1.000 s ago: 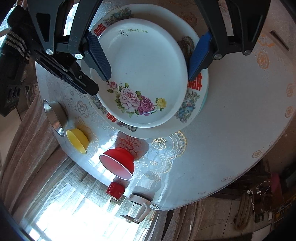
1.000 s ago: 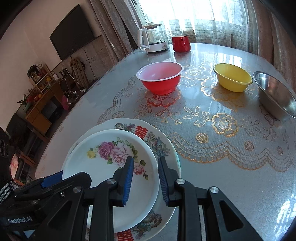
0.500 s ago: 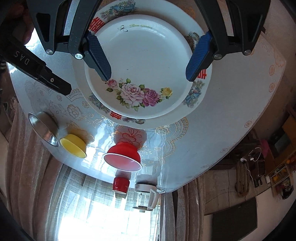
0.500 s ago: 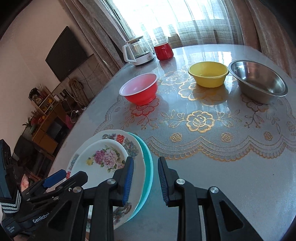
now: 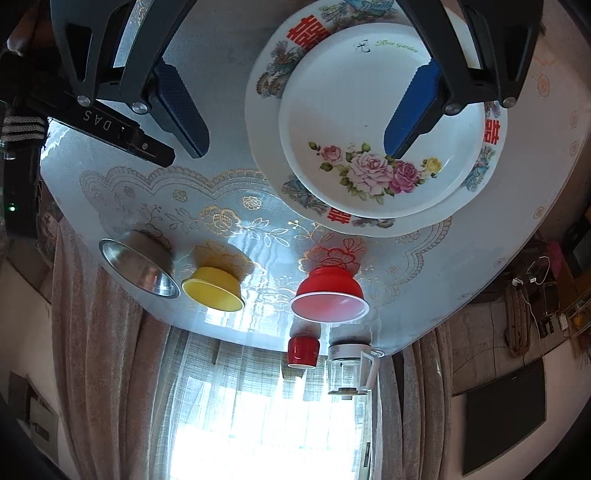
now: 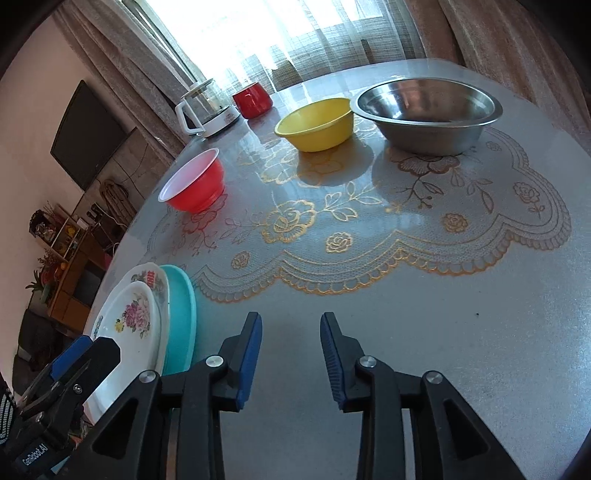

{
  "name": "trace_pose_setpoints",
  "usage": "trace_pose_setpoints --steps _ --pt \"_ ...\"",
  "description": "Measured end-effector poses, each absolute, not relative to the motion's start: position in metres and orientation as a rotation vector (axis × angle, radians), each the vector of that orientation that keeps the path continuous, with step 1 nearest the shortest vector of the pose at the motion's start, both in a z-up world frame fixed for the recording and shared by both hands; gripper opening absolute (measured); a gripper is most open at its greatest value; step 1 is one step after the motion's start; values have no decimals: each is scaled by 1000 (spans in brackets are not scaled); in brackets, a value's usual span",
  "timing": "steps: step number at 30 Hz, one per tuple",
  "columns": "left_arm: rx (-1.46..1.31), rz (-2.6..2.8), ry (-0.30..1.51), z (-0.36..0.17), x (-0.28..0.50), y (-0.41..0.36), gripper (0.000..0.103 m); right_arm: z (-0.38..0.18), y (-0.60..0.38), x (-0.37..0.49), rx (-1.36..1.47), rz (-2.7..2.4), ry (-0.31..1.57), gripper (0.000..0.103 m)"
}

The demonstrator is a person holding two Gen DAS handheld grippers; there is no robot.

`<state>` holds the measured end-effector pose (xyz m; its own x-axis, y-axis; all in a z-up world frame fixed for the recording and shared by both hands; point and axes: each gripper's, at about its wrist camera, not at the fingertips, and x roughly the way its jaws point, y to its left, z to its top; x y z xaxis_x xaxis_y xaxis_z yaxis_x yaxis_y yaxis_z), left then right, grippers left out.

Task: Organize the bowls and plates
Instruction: 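Move the right tool to the steel bowl and grasp its rim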

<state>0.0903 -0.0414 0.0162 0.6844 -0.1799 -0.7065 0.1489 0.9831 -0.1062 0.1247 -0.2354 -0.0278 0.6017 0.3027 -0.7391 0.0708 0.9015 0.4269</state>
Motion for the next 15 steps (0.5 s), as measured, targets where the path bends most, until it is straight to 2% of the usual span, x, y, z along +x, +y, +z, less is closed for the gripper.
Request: trace_pose_setpoints --steps 5,15 --pt "-6 -233 825 12 96 -75 98 -34 -283 121 488 10 897 41" --pt "36 -220 888 -1 113 -117 98 -8 -397 152 641 -183 728 41"
